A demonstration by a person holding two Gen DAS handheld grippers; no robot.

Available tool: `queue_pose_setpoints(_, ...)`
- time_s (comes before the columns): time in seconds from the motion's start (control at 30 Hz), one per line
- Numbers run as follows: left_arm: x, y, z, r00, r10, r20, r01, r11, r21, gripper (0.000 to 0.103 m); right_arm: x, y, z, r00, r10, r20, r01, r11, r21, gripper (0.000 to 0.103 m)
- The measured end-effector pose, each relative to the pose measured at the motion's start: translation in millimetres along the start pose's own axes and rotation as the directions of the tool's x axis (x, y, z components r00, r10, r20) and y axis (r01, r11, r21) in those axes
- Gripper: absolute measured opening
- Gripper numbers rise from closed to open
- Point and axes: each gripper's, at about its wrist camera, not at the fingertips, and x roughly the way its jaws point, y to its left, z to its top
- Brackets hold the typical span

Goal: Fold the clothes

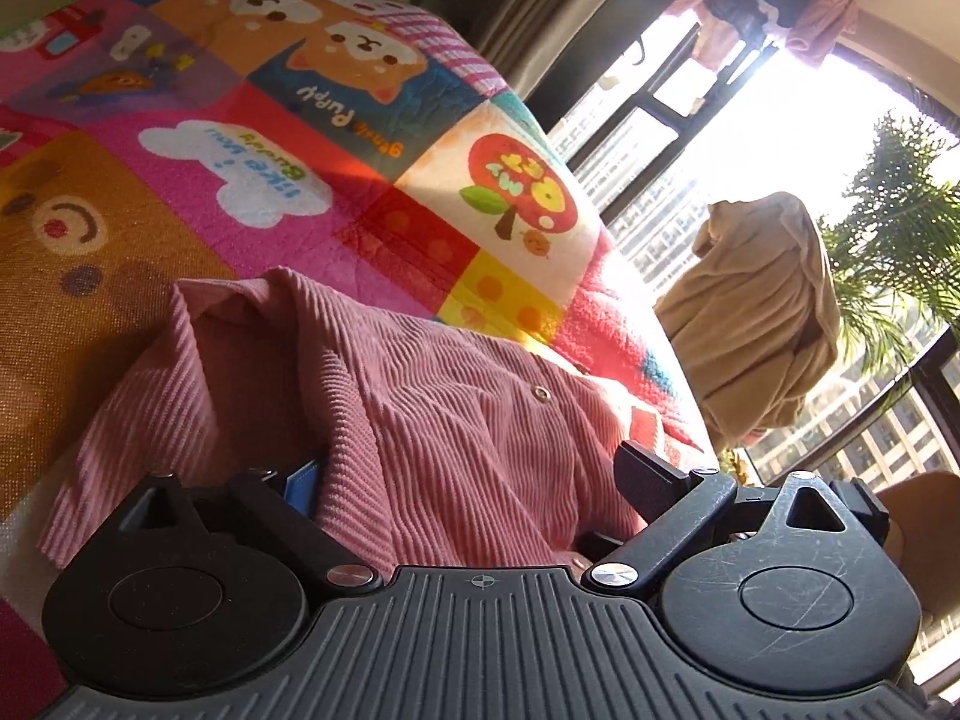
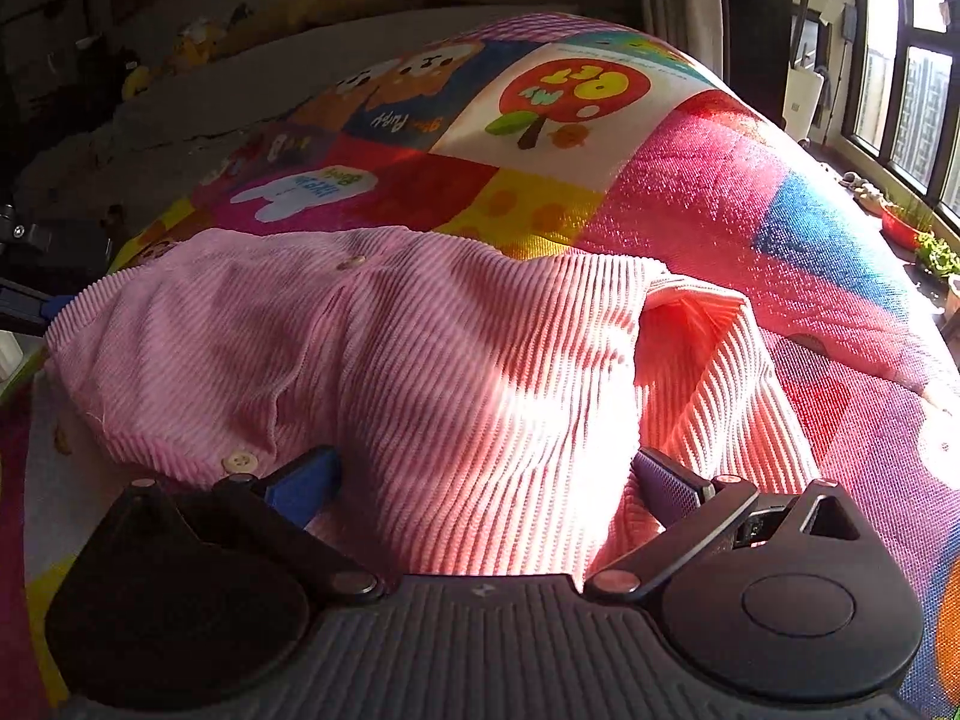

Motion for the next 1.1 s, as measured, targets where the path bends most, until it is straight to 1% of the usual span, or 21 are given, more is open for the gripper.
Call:
queue_pose_setpoints(0.03, 2.5, 0.5, -1.2, 1.000, 0.011, 0.000, -0.011, 1.000, -0.005, 0.077, 0.0, 0.2, 0.1, 1.000, -0.001, 0.000, 0.001, 1.000, 0.000, 0.103)
queue_pose_setpoints(0.1, 7.2, 0.3, -3.1, 1.000, 0.009, -0.006, -0.009, 1.000, -0.012, 0.077, 0.0, 0.5, 0.1, 1.000, -0.003, 0.001, 0.003, 1.000, -0.001, 0.103)
queue_pose_setpoints(0.2, 8.6, -5.4, -6.8, 1.000, 0.016, -0.017, -0.016, 1.000, 0.013, 0.077, 0.3, 0.8, 0.1, 1.000, -0.005, 0.001, 0.005, 1.000, 0.000, 0.103)
queue_pose_setpoints(0.23, 7.4, -6.4, -7.7, 1.000, 0.024, -0.015, -0.024, 0.999, 0.022, 0.075, 0.1, 0.8, 0.0, 1.000, -0.005, 0.002, 0.005, 1.000, 0.000, 0.103)
queue_pose_setpoints(0.27, 5.6, -6.0, -8.0, 0.999, 0.032, -0.008, -0.032, 0.999, 0.021, 0.068, 0.1, 0.8, 0.1, 1.000, -0.005, 0.003, 0.005, 1.000, 0.000, 0.103)
queue_pose_setpoints(0.3, 3.8, -4.4, -7.7, 0.999, 0.037, -0.001, -0.036, 0.999, 0.013, 0.065, 0.1, 0.8, 0.2, 1.000, -0.005, 0.003, 0.005, 1.000, 0.000, 0.103)
queue_pose_setpoints(0.37, -1.0, 1.0, -4.6, 0.999, 0.034, 0.011, -0.034, 0.999, -0.018, 0.048, 0.2, 0.5, 0.3, 1.000, -0.004, 0.003, 0.004, 1.000, 0.001, 0.103)
queue_pose_setpoints(0.47, -9.0, 4.5, 3.8, 0.999, 0.007, 0.032, -0.006, 0.999, -0.043, 0.035, -0.5, 4.5, 0.4, 1.000, -0.015, 0.007, 0.015, 1.000, -0.015, 0.103)
queue_pose_setpoints(0.53, -19.7, 1.9, 11.8, 0.998, -0.024, 0.065, 0.026, 0.999, -0.036, 0.031, -2.5, 11.3, 0.1, 1.000, -0.024, 0.012, 0.024, 0.999, -0.044, 0.103)
queue_pose_setpoints(0.57, -24.9, 0.2, 15.4, 0.996, -0.032, 0.080, 0.035, 0.999, -0.028, 0.031, -3.5, 14.7, -0.1, 0.999, -0.028, 0.015, 0.029, 0.998, -0.059, 0.103)
queue_pose_setpoints(0.63, -32.5, -2.3, 19.9, 0.995, -0.025, 0.100, 0.026, 1.000, -0.010, 0.031, -5.2, 23.6, -0.5, 0.999, -0.032, 0.018, 0.033, 0.995, -0.097, 0.103)
queue_pose_setpoints(0.73, -37.8, 1.7, 20.4, 0.993, 0.031, 0.111, -0.032, 1.000, 0.000, 0.031, -10.7, 36.1, -1.2, 0.999, -0.047, 0.026, 0.050, 0.983, -0.175, 0.103)
queue_pose_setpoints(0.77, -38.5, 6.4, 19.2, 0.993, 0.054, 0.108, -0.053, 0.999, -0.011, 0.032, -14.2, 34.2, -1.1, 0.999, -0.034, 0.017, 0.036, 0.983, -0.179, 0.103)
queue_pose_setpoints(0.8, -38.1, 9.0, 17.1, 0.993, 0.059, 0.099, -0.057, 0.998, -0.017, 0.033, -17.8, 32.2, -1.1, 1.000, -0.021, 0.009, 0.022, 0.983, -0.183, 0.103)
queue_pose_setpoints(0.83, -37.3, 10.9, 14.7, 0.994, 0.058, 0.089, -0.056, 0.998, -0.021, 0.036, -21.3, 30.2, -1.0, 1.000, -0.008, 0.000, 0.008, 0.982, -0.186, 0.103)
queue_pose_setpoints(0.87, -36.6, 12.7, 12.4, 0.995, 0.056, 0.079, -0.055, 0.998, -0.025, 0.048, -24.8, 28.2, -1.0, 1.000, 0.005, -0.009, -0.007, 0.982, -0.190, 0.103)
queue_pose_setpoints(0.9, -35.8, 14.6, 10.0, 0.996, 0.055, 0.069, -0.053, 0.998, -0.029, 0.057, -29.5, 23.8, -1.2, 1.000, 0.017, -0.014, -0.019, 0.984, -0.179, 0.103)
queue_pose_setpoints(0.93, -35.1, 16.4, 7.7, 0.997, 0.054, 0.059, -0.052, 0.998, -0.033, 0.068, -35.2, 16.7, -1.8, 1.000, 0.024, -0.016, -0.026, 0.988, -0.150, 0.103)
queue_pose_setpoints(0.97, -34.3, 18.3, 5.4, 0.997, 0.053, 0.049, -0.051, 0.998, -0.037, 0.073, -40.6, 9.9, -2.3, 1.000, 0.021, -0.013, -0.022, 0.992, -0.122, 0.103)
queue_pose_setpoints(1.03, -32.8, 22.0, 0.7, 0.998, 0.050, 0.029, -0.049, 0.998, -0.044, 0.075, -50.6, -1.7, -3.1, 1.000, -0.004, 0.004, 0.004, 0.997, -0.075, 0.103)
queue_pose_setpoints(1.1, -31.4, 25.6, -4.0, 0.999, 0.048, 0.009, -0.047, 0.998, -0.052, 0.080, -57.5, -6.8, -2.4, 0.999, -0.041, 0.030, 0.043, 0.997, -0.062, 0.103)
